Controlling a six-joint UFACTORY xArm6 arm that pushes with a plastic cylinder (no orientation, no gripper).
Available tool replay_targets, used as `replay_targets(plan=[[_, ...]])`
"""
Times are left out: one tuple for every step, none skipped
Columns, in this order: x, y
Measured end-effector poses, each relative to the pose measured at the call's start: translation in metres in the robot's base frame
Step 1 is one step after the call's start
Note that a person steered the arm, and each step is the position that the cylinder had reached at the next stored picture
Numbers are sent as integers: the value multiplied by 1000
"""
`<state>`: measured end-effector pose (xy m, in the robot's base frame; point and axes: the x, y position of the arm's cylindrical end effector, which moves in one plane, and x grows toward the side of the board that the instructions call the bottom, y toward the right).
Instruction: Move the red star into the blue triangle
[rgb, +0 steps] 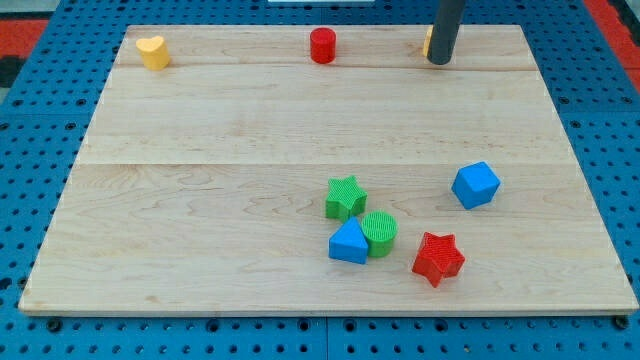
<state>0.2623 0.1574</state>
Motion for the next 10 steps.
replay_targets(plan=[[0,0],[21,-1],[63,-2],[100,48],[150,91],[187,82],[238,79],[292,41],[302,-26],[301,-79]])
